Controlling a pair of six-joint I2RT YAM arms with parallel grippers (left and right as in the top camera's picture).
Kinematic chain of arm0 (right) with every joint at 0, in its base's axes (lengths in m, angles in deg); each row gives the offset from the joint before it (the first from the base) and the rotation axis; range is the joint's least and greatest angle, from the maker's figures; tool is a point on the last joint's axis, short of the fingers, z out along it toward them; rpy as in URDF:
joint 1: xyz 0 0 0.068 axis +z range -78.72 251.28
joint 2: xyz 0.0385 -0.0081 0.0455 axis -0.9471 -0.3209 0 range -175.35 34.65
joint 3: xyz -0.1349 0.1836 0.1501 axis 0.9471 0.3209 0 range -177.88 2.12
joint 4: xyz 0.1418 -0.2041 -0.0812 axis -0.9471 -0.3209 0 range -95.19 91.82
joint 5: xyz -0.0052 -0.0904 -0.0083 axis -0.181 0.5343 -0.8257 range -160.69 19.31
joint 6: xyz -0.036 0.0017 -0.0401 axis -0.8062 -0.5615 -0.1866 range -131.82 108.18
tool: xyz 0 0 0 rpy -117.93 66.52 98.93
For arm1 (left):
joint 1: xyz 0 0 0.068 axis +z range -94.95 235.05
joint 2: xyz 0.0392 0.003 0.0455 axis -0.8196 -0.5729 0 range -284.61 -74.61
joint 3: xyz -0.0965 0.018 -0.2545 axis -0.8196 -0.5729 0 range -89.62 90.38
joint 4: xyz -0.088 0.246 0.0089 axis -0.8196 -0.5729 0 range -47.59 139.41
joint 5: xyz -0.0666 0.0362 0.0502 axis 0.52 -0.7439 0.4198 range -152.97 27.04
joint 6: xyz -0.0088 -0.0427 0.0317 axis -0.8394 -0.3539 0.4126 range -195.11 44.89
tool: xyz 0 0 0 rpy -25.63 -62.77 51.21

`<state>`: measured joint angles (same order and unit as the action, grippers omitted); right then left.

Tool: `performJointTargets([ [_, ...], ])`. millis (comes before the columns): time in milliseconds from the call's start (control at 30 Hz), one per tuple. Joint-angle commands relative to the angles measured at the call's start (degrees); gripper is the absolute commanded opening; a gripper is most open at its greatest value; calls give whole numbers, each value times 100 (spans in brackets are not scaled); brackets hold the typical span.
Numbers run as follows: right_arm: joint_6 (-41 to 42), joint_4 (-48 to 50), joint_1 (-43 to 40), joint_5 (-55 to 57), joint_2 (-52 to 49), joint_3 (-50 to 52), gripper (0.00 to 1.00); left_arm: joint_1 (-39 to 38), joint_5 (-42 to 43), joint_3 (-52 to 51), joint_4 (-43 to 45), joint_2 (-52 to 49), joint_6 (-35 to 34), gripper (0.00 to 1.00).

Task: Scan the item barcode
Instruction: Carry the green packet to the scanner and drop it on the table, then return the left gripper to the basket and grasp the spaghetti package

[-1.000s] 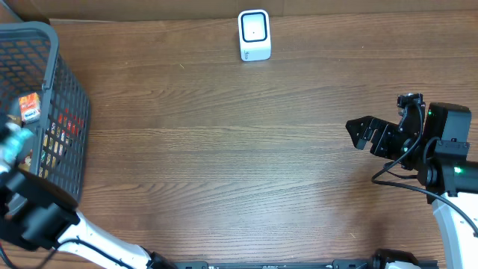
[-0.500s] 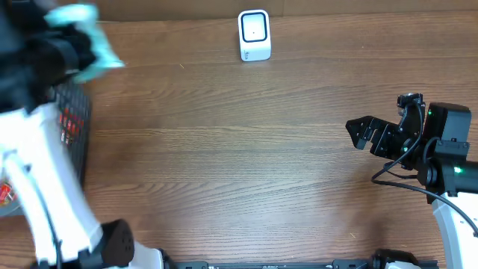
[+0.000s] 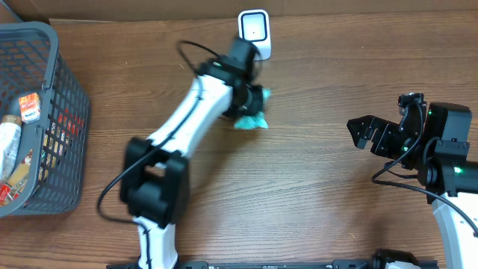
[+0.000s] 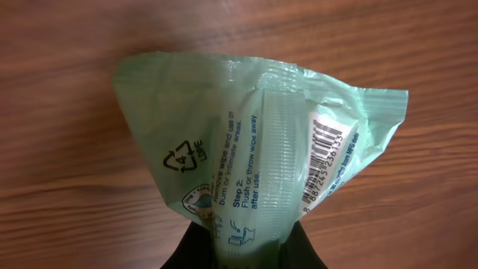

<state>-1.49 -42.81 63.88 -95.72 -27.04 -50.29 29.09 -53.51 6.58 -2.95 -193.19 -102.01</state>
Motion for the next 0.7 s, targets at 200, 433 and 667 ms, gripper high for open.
performJointTargets([
  [200,-13,13,4,103,0,-166,100,-188,256,-59,-52,-481,-573,87],
  [433,-13,13,4,101,0,-166,100,227,15,1366,-1150,146,42,100],
  [667,-11,9,4,98,0,-166,100,1499,-1244,3753,-2474,1261,739,100],
])
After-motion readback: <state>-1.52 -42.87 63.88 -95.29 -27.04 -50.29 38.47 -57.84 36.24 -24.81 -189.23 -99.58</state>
